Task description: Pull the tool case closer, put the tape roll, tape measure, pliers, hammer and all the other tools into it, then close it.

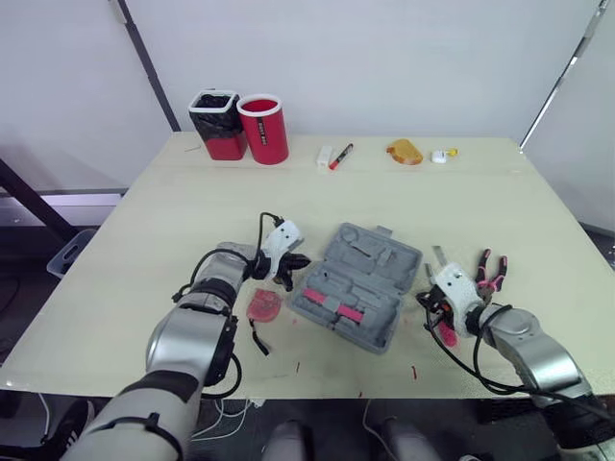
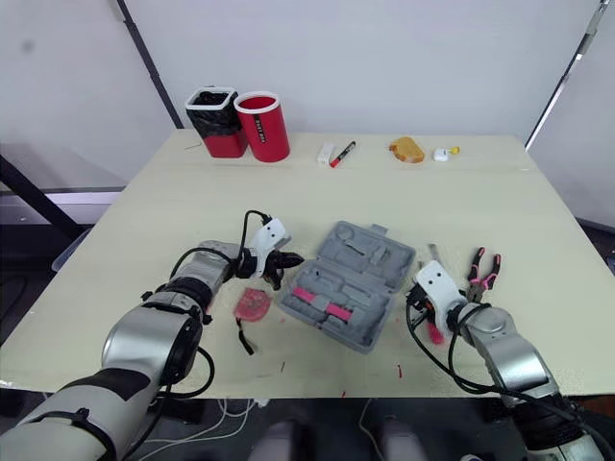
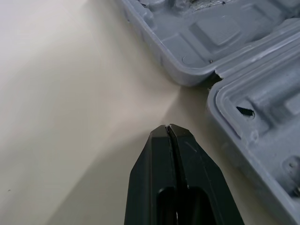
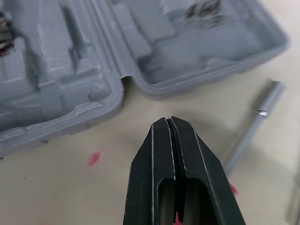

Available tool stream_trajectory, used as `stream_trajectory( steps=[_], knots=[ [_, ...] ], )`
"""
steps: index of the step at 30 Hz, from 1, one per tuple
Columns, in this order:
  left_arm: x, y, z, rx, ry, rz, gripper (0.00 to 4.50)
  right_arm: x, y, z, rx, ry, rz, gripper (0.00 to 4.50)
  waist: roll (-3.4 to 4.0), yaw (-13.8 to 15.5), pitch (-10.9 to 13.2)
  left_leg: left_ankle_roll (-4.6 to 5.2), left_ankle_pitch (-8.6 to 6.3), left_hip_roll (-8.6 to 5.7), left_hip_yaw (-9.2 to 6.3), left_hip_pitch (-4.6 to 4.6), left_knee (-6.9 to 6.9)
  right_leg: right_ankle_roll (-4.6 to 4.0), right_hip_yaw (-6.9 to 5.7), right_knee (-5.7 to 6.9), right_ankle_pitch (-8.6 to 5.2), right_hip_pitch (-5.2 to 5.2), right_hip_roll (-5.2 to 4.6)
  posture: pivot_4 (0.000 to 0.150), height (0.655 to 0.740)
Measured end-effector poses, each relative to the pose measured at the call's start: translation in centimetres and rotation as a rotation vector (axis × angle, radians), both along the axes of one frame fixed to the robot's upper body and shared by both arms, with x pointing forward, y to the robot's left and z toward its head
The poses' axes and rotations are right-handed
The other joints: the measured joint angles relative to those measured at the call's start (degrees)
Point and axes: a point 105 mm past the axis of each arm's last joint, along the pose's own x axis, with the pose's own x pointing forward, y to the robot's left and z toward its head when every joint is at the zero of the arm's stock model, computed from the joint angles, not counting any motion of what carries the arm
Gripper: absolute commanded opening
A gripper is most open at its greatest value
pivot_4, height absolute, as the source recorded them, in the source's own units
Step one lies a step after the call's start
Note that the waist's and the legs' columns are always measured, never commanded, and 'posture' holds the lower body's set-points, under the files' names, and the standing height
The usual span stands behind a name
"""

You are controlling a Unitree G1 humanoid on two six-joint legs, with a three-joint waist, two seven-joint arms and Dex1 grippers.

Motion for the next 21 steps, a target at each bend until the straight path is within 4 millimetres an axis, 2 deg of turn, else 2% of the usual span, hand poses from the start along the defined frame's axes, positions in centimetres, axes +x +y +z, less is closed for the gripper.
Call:
stream_trajectory(
  steps=[9, 21],
  knots=[
    [0.3, -1.3, -0.3, 0.006, 0.008, 0.011, 0.06, 1.0, 1.2, -0.1, 0.012, 0.014, 0.006, 0.0, 0.0, -0.04, 0.0, 0.0, 0.0, 0.0, -0.02, 0.0, 0.0, 0.0, -0.02, 0.01, 0.0, 0.0, 0.0, 0.15, 0.74],
    [0.8, -2.1, -0.3, 0.036, -0.01, 0.035, 0.06, 0.7, 1.5, -0.9, 0.011, 0.038, 0.001, 0.0, 0.0, 0.16, 0.0, 0.0, 0.0, -0.03, -0.03, 0.0, 0.04, 0.01, -0.03, 0.04, 0.01, 0.02, -0.02, 0.15, 0.74]
  ],
)
